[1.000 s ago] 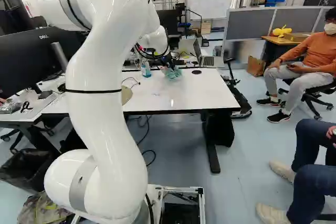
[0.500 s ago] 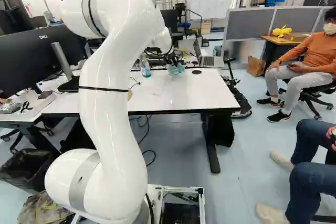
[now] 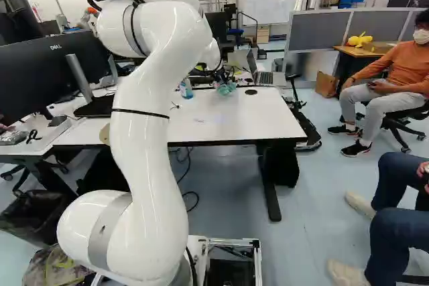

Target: Clean the table with the green towel

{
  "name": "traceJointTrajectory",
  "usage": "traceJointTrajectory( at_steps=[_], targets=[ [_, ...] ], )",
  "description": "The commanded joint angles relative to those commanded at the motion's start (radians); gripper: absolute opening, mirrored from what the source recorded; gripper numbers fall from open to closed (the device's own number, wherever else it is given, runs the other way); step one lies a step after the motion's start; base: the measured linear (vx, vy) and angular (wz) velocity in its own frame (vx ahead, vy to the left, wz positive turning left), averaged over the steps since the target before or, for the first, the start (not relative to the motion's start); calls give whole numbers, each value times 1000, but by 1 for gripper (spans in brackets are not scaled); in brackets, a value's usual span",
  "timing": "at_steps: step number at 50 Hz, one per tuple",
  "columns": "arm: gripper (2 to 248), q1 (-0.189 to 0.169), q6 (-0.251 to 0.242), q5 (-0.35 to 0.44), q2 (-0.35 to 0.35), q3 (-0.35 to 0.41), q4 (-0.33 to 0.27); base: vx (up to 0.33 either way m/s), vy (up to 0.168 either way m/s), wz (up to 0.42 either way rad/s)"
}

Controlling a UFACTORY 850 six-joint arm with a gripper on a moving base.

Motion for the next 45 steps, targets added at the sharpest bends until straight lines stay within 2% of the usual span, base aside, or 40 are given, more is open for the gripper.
traceJointTrajectory(
  at_steps=[12, 35, 45],
  targets=[
    [49, 5, 0, 28, -10, 15, 0, 0, 0, 0],
    [49, 4, 0, 129, -43, 25, 0, 0, 0, 0],
    [49, 4, 0, 136, -64, 20, 0, 0, 0, 0]
  ],
)
